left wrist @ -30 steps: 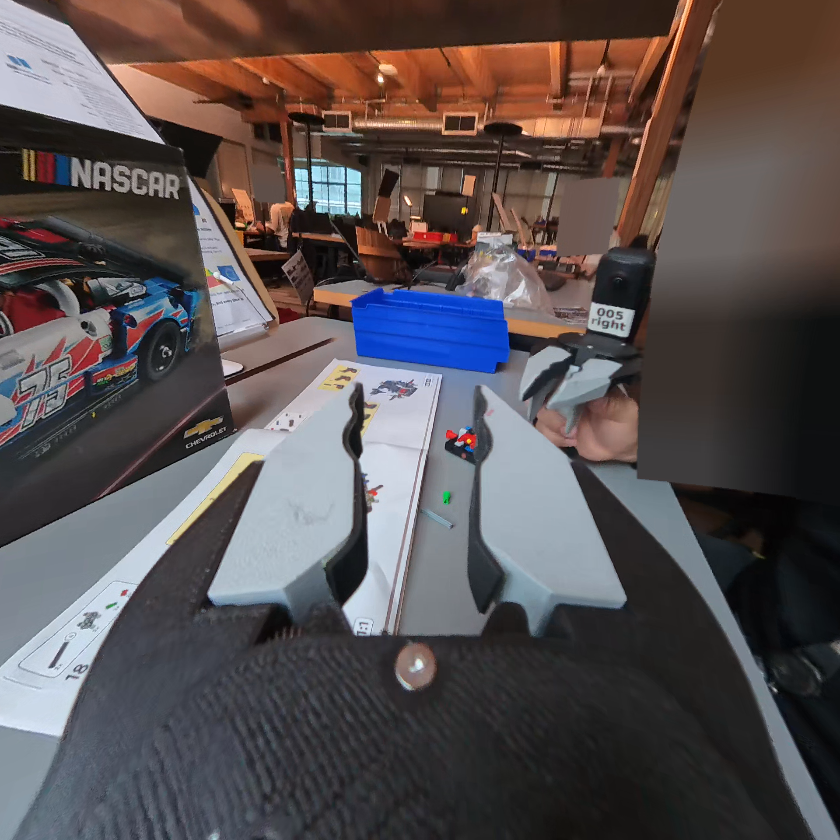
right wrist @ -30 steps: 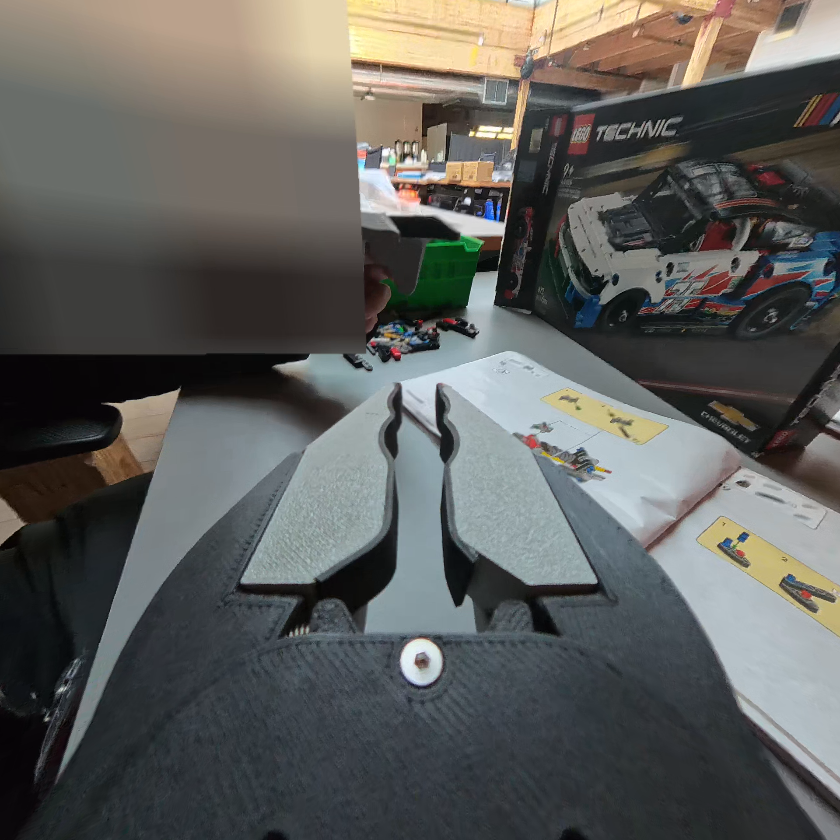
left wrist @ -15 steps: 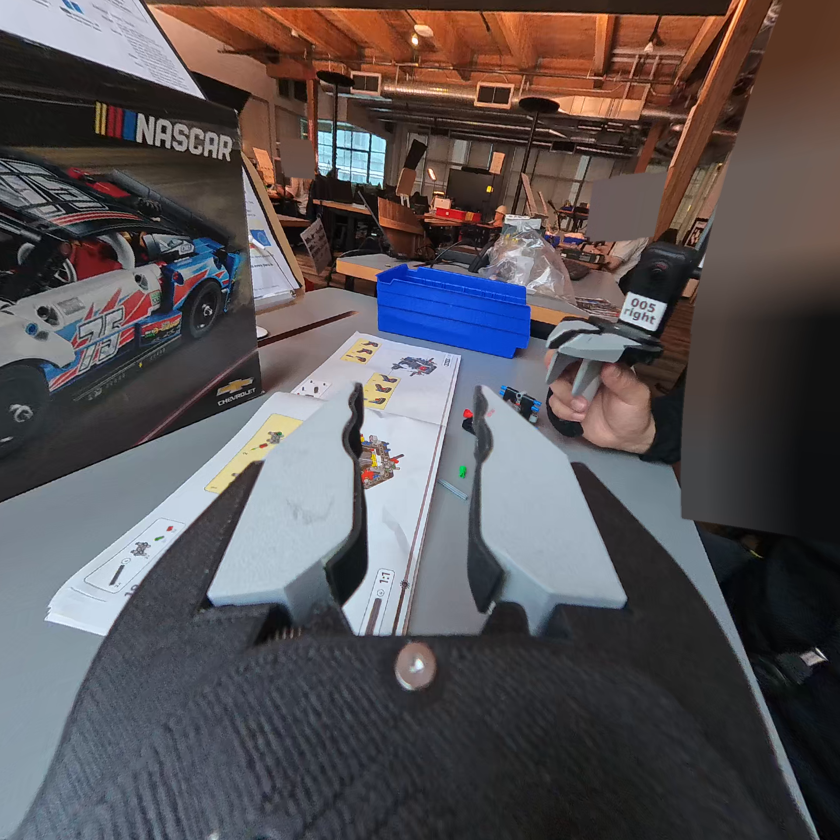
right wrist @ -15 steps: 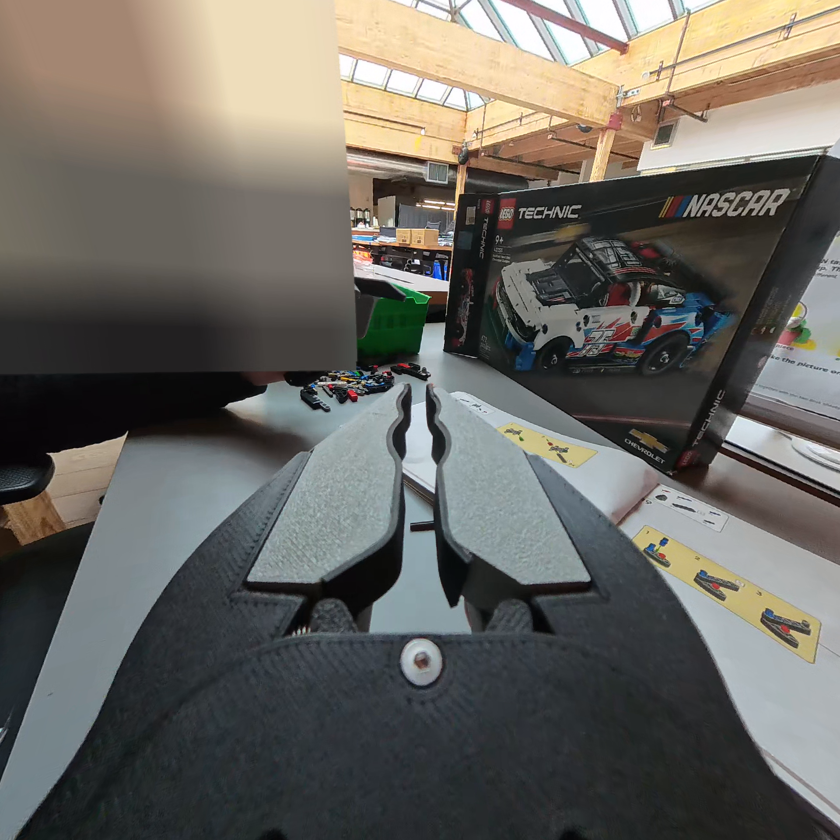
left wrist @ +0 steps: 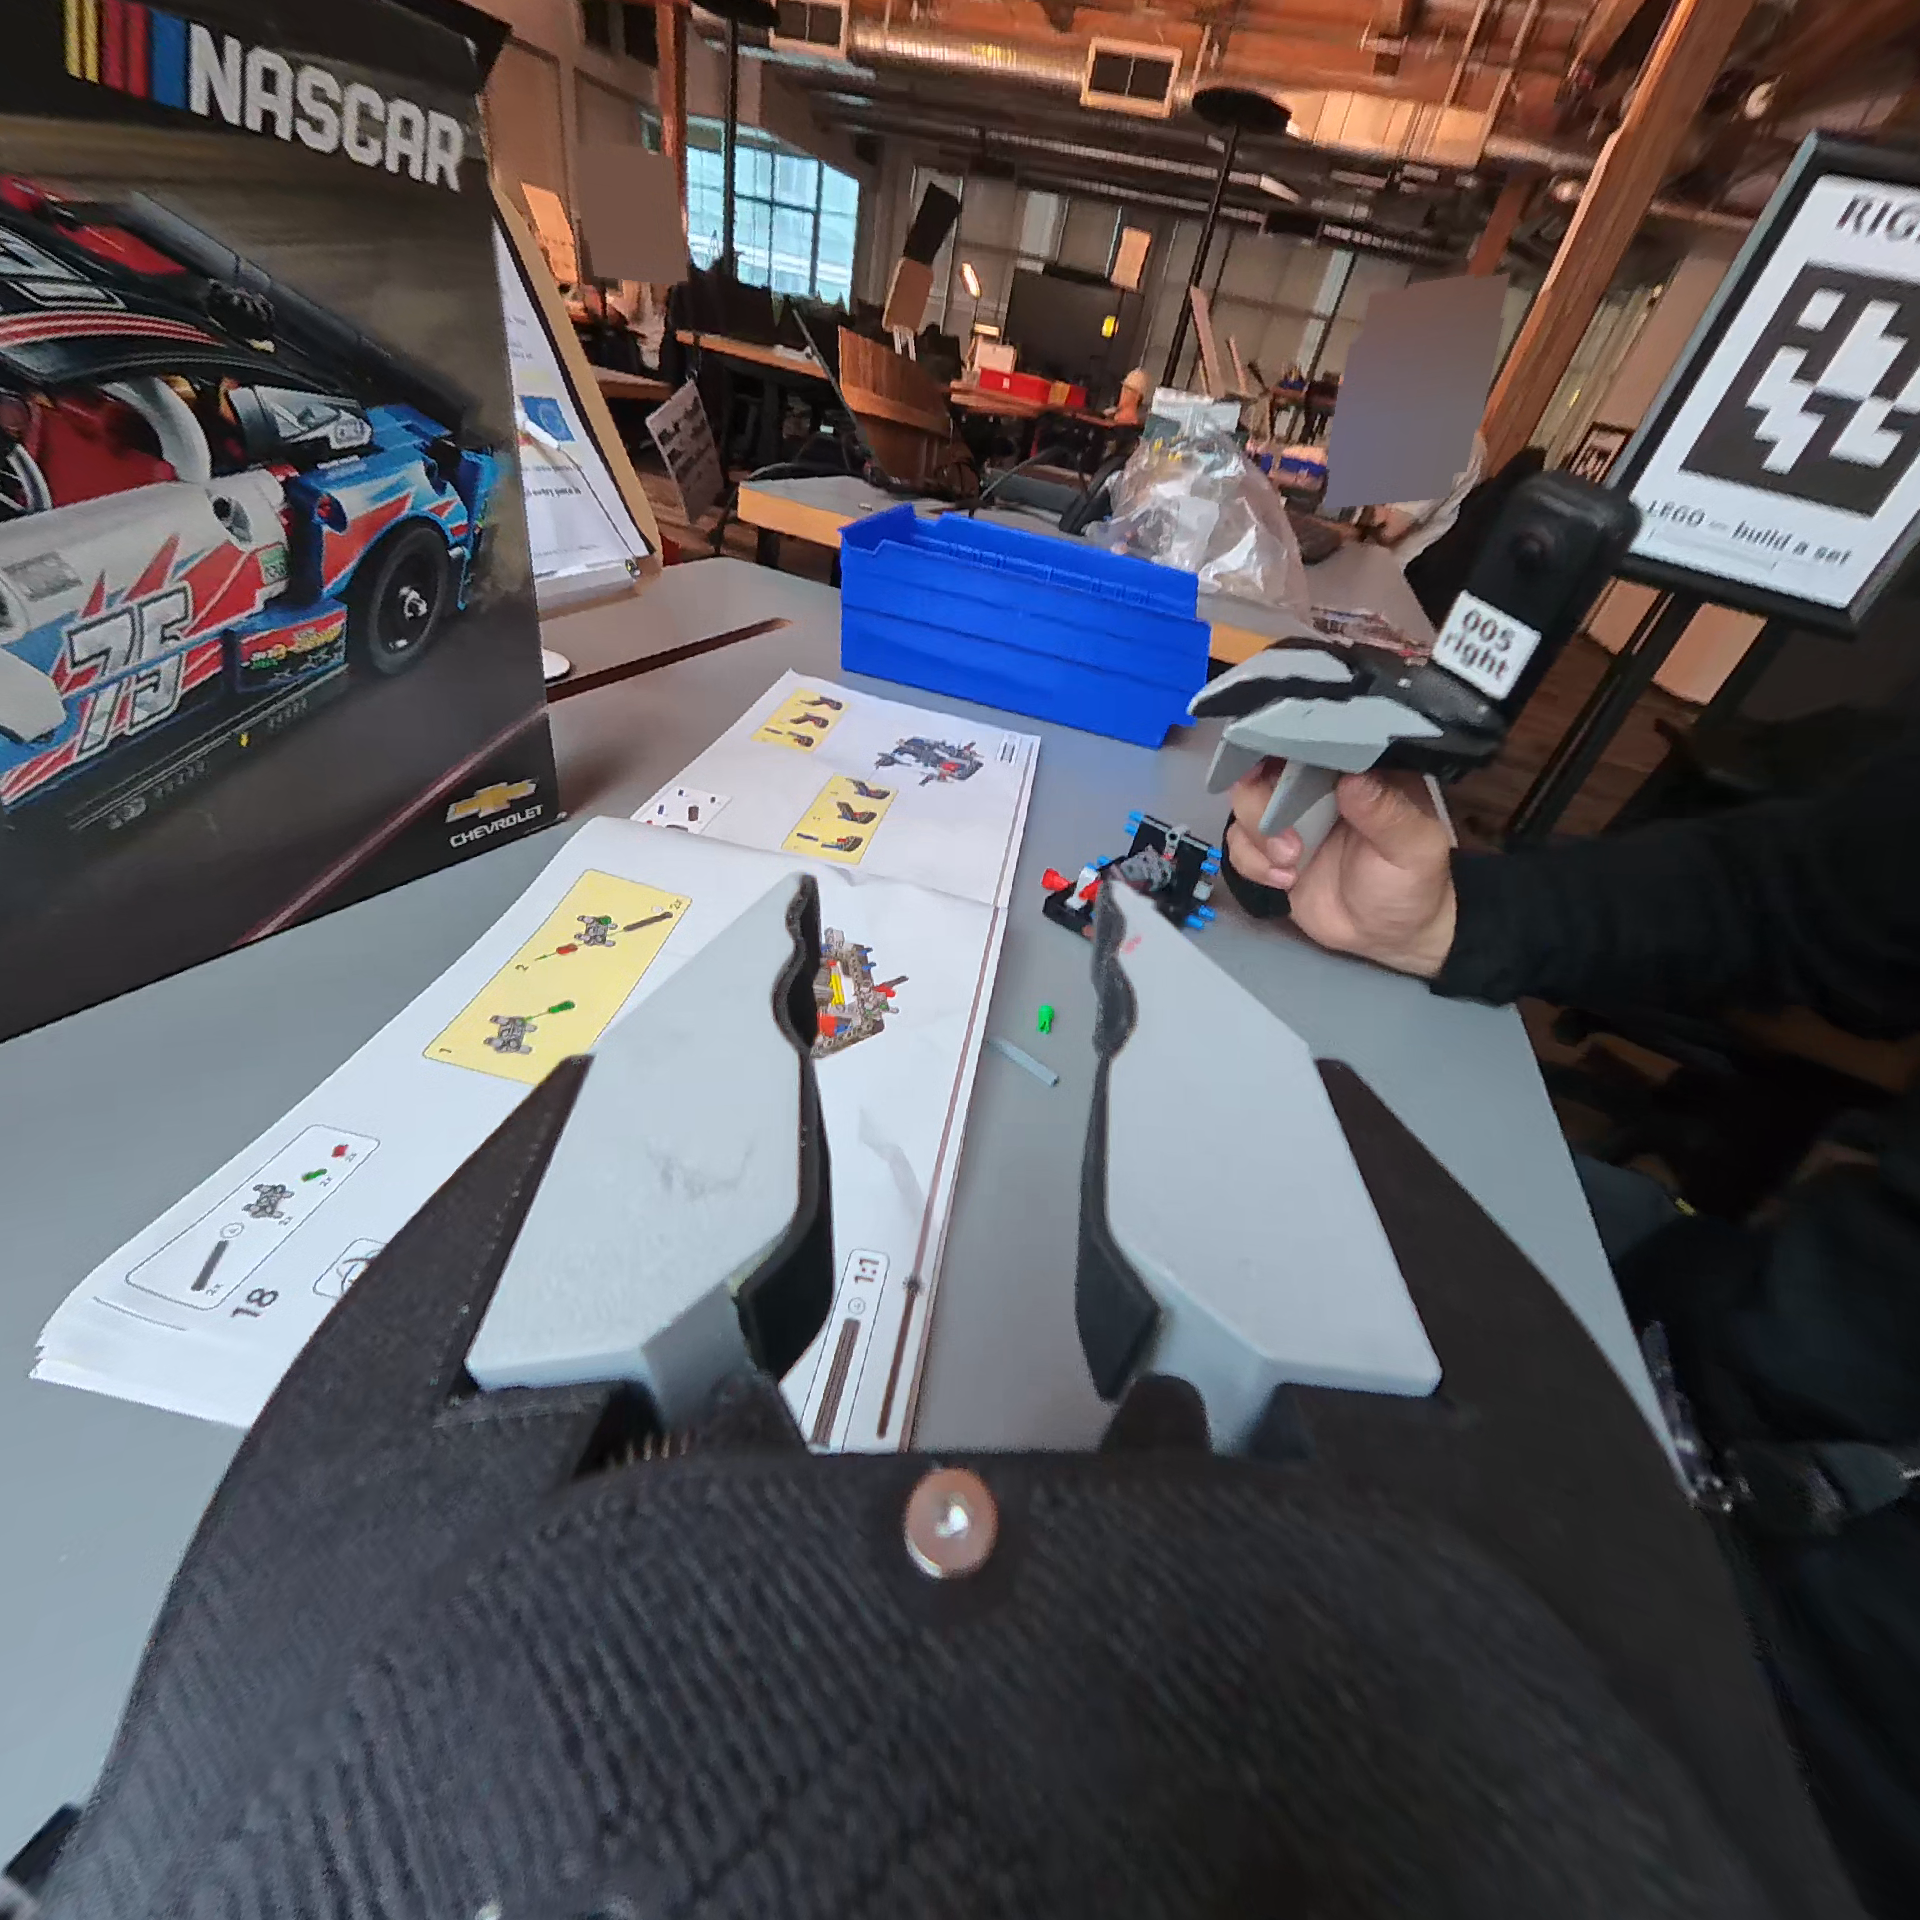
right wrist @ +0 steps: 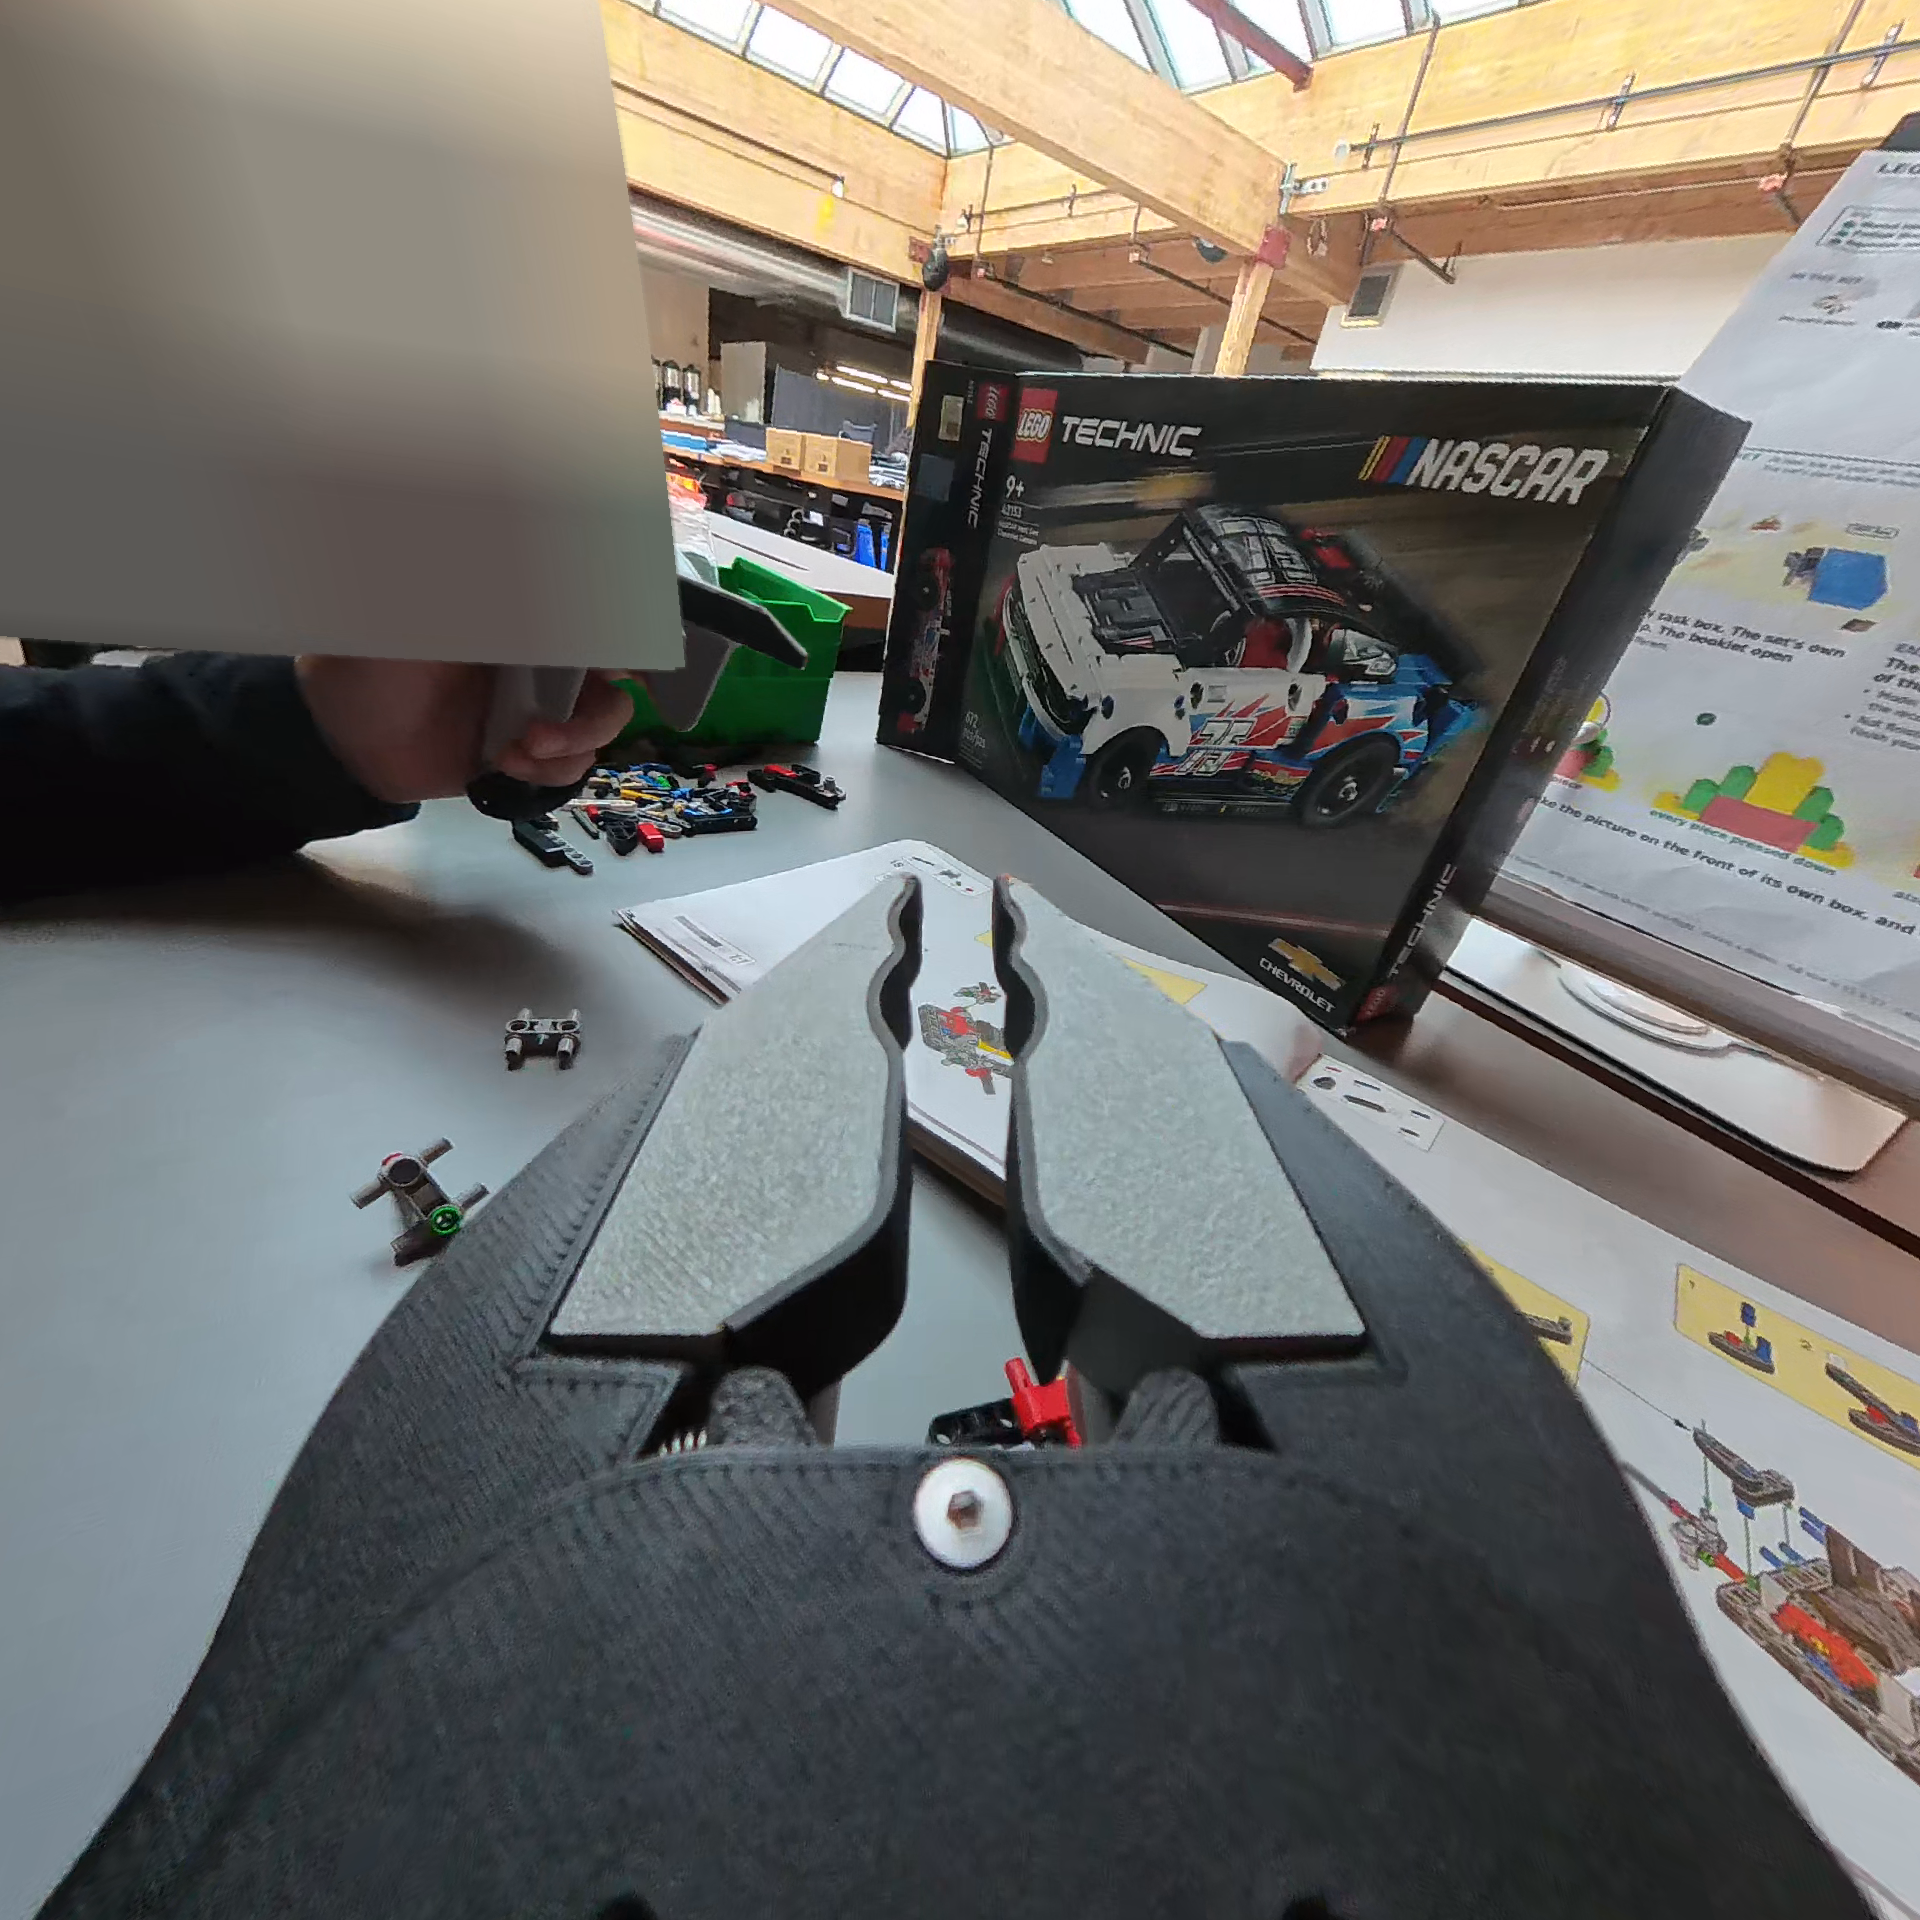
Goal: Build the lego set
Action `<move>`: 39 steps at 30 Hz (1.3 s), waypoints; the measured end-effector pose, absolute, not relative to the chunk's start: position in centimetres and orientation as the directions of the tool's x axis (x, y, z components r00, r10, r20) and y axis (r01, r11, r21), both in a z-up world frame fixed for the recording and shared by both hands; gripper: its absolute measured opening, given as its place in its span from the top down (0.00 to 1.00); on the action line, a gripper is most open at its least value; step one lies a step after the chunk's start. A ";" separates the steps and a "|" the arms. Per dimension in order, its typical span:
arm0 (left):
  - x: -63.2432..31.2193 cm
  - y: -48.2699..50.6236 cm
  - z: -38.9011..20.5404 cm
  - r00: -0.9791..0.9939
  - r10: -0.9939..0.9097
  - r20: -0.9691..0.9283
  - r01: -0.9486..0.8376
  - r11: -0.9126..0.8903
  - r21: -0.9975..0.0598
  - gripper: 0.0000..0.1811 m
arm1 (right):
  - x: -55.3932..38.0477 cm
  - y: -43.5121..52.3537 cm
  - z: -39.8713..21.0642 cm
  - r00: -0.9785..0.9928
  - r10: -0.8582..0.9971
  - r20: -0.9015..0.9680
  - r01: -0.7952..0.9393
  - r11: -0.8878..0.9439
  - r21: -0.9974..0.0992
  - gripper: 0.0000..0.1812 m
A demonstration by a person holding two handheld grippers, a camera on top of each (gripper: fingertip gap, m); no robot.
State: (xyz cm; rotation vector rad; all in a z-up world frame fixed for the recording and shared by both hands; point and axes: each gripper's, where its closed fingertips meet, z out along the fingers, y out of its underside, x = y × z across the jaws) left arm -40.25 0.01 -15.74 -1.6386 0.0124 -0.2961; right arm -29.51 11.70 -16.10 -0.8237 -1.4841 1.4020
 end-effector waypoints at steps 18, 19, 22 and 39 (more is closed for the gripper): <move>-41.2 0.3 -17.1 0.984 -0.115 0.133 0.117 -0.139 -0.983 0.67 | -30.7 8.5 -20.1 -0.500 0.863 0.070 0.107 0.142 -0.984 0.83; -41.2 0.3 -17.1 0.985 -0.113 0.132 0.115 -0.139 -0.984 0.67 | -30.7 8.3 -20.5 -0.511 0.857 0.063 0.123 0.145 -0.982 0.82; -41.1 0.3 -17.2 0.984 -0.119 0.136 0.119 -0.146 -0.982 0.68 | -30.6 7.8 -20.8 -0.527 0.847 0.071 0.129 0.162 -0.978 0.81; -36.7 -1.3 -19.4 0.918 -0.366 0.154 0.024 -0.336 -0.942 0.79 | -30.4 8.8 -24.5 -0.590 0.802 0.092 0.406 0.393 -0.825 0.86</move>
